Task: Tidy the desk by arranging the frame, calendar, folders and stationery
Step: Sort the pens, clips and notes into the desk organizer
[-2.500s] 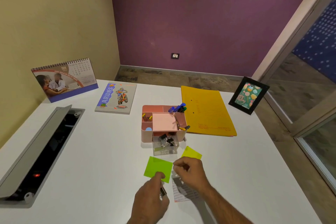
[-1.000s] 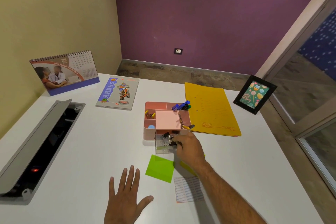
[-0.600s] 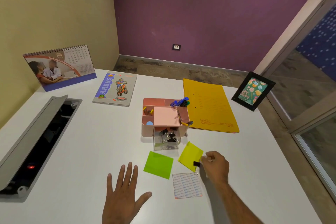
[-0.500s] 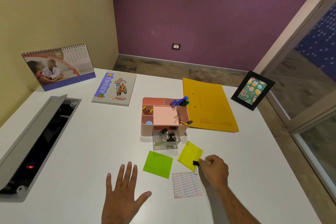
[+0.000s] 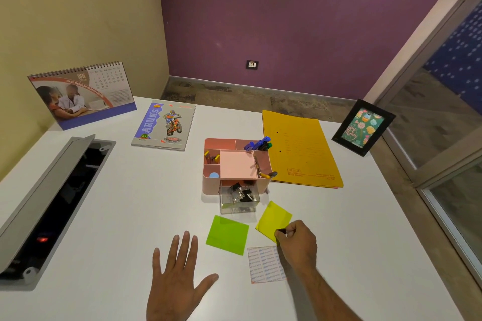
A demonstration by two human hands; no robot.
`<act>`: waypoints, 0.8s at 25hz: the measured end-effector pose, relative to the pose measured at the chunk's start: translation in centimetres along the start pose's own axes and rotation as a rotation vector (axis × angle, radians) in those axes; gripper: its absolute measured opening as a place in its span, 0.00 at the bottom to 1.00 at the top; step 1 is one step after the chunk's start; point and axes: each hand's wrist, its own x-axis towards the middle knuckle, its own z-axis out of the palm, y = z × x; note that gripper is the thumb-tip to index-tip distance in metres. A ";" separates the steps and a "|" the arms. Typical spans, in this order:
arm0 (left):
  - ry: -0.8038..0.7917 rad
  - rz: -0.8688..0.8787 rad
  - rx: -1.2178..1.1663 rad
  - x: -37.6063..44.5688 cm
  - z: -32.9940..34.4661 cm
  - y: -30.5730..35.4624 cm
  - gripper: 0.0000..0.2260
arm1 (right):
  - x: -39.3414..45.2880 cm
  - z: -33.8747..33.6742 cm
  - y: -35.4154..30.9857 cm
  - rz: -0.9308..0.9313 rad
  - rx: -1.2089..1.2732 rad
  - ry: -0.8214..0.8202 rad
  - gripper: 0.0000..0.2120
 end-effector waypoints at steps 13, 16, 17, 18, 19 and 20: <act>0.026 0.001 -0.009 0.0 0.0 0.2 0.42 | -0.1 -1.1 -8.5 -0.409 0.259 0.058 0.08; 0.034 -0.003 -0.007 0.1 -0.2 0.2 0.42 | 0.3 -0.3 -10.8 -0.599 -0.008 -0.020 0.07; 0.036 -0.004 -0.006 0.1 -0.2 0.2 0.42 | 0.5 -0.1 -11.3 -0.627 -0.094 -0.036 0.07; 0.037 -0.005 -0.005 0.1 -0.3 0.2 0.41 | 0.7 0.1 -11.7 -0.641 -0.173 -0.053 0.07; 0.035 -0.008 -0.006 0.1 -0.3 0.2 0.41 | 0.8 0.3 -12.1 -0.647 -0.242 -0.069 0.07; 0.032 -0.009 -0.007 0.1 -0.3 0.2 0.41 | 1.0 0.5 -12.4 -0.651 -0.298 -0.080 0.08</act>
